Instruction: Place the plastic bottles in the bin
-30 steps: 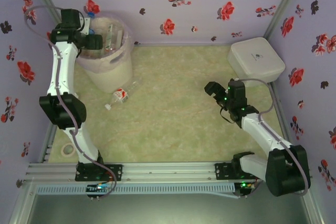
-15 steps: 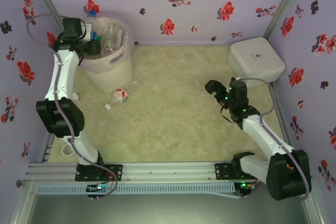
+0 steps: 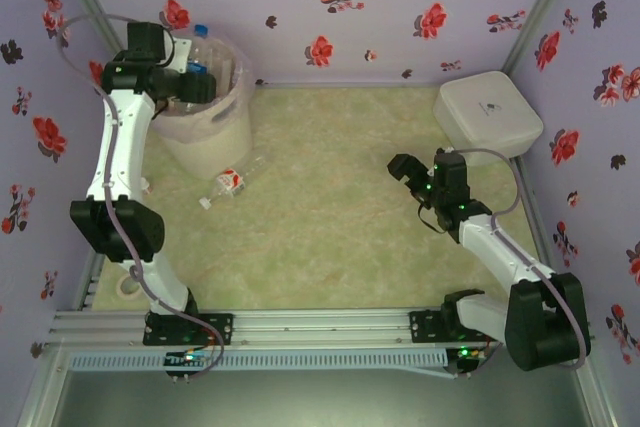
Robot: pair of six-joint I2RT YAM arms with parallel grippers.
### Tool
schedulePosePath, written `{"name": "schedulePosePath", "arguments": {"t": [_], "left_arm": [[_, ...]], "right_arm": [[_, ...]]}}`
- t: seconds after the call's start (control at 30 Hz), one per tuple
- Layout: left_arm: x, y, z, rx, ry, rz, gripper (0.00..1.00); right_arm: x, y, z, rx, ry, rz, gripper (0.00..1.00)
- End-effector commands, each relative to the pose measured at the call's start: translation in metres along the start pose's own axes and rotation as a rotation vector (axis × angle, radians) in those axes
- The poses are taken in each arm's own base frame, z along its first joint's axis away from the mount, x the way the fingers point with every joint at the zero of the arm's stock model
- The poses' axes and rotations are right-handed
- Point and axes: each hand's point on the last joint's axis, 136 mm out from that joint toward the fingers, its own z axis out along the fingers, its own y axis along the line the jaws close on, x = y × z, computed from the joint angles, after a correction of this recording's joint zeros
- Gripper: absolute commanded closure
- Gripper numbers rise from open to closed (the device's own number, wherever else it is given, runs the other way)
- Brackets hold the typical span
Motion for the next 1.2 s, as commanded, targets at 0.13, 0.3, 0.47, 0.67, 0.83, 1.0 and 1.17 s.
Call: {"name": "schedulePosePath", "arguments": {"t": [0.13, 0.3, 0.47, 0.67, 0.83, 1.0, 1.17], "left_arm": [[-0.005, 0.009, -0.019, -0.045, 0.013, -0.011, 0.03], [-0.021, 0.019, -0.017, -0.096, -0.029, -0.019, 0.11], [-0.014, 0.025, 0.014, -0.107, 0.015, -0.039, 0.31], [0.011, 0.016, 0.041, -0.077, 0.066, -0.056, 0.49], [0.018, -0.007, 0.053, 0.051, 0.057, -0.092, 0.5], [0.019, -0.025, 0.049, 0.083, 0.068, -0.072, 0.48], [0.008, -0.01, 0.023, -0.016, 0.044, -0.026, 0.25]], "right_arm": [[-0.006, 0.006, -0.005, -0.023, -0.018, 0.007, 0.04], [-0.004, 0.003, -0.005, -0.017, -0.018, 0.012, 0.04], [-0.001, 0.002, -0.003, -0.023, -0.01, 0.019, 0.04], [-0.001, 0.001, -0.005, -0.015, -0.01, 0.014, 0.04], [-0.002, 0.003, -0.005, -0.019, -0.011, 0.014, 0.04], [-0.003, 0.003, -0.007, -0.017, -0.016, 0.011, 0.04], [-0.002, 0.003, -0.008, -0.013, -0.011, 0.004, 0.04]]}}
